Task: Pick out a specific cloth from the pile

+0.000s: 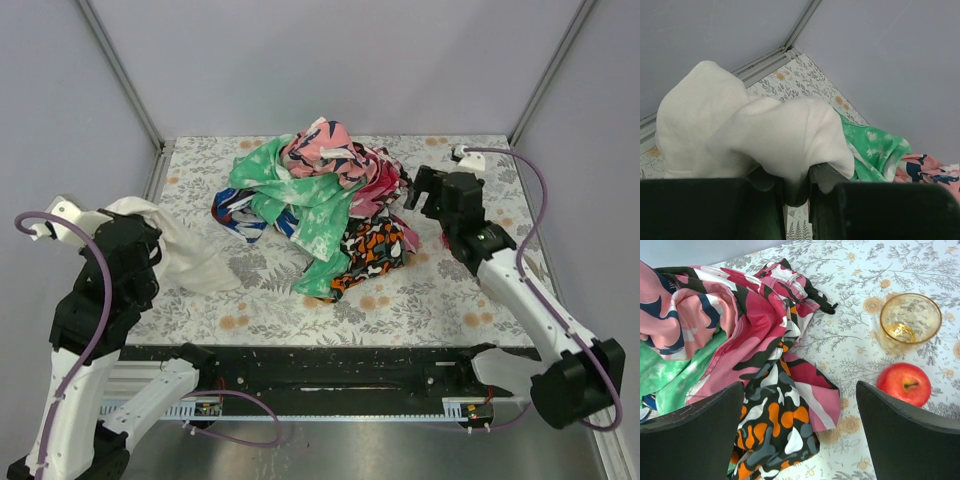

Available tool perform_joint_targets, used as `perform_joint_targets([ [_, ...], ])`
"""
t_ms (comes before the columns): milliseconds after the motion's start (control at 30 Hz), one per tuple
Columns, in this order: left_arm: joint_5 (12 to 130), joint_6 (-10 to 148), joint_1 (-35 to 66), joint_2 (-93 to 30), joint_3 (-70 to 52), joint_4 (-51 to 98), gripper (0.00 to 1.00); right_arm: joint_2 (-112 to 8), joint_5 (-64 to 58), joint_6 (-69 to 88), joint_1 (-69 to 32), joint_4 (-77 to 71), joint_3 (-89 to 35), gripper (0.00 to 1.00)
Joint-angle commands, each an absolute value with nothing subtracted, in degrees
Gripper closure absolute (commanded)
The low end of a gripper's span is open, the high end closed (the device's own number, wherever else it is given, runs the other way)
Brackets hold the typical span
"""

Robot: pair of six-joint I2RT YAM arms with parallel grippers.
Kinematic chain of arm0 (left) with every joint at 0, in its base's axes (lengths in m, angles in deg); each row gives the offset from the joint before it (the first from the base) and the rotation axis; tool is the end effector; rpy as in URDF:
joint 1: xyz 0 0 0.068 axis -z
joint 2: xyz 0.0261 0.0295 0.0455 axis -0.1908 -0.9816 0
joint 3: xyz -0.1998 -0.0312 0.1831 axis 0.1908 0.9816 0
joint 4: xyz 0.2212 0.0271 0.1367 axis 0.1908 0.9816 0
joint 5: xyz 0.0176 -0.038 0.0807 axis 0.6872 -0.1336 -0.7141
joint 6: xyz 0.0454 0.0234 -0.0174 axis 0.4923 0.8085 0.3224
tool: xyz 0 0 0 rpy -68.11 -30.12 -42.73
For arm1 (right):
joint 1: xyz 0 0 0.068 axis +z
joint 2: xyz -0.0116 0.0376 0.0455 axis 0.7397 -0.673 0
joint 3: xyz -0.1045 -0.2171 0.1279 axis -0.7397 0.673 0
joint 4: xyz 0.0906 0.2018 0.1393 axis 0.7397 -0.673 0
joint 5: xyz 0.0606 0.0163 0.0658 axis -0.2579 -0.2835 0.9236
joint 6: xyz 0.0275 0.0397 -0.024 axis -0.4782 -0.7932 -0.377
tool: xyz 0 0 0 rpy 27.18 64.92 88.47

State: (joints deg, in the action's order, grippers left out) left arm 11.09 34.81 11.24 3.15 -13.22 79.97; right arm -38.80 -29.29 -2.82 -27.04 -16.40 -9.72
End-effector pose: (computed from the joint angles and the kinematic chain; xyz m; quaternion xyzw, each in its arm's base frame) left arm 0.0807 -0.0028 0.4451 -0.3984 0.6660 -0.0008 0.6307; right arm 0.2575 0.0847 0.3355 0.0800 0.8234 0.0568 0.5589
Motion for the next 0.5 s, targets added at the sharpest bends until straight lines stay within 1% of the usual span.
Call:
perform_joint_targets([
  [0,9.22,34.93,11.15,1.65,-11.48,76.35,1.00,-30.88,-32.08,-6.16,-26.96,-14.72,-5.40,0.00],
  [100,12.64,33.80,11.15,1.29,-4.54,71.79,1.00,-27.54,-32.96,-6.86,-27.05,-14.54,-2.67,0.01],
  [167,15.63,31.78,11.15,1.47,2.30,67.22,1.00,-25.78,-34.10,-7.56,-27.05,-14.89,-1.09,0.01],
  [267,18.27,25.82,10.62,0.51,11.45,67.37,0.99,-23.14,-36.29,-7.92,-27.05,-15.25,0.50,0.01],
  [333,21.16,24.82,10.36,0.07,17.25,64.85,0.93,-21.73,-37.70,-6.96,-27.05,-14.72,1.64,0.01],
  [367,23.53,25.00,10.01,-0.20,19.80,63.44,0.91,-21.38,-38.06,-6.34,-27.14,-14.11,2.25,0.00],
  [467,25.31,20.54,9.65,-2.30,25.00,65.52,0.92,-21.20,-39.46,-5.72,-27.05,-13.75,2.96,0.01],
])
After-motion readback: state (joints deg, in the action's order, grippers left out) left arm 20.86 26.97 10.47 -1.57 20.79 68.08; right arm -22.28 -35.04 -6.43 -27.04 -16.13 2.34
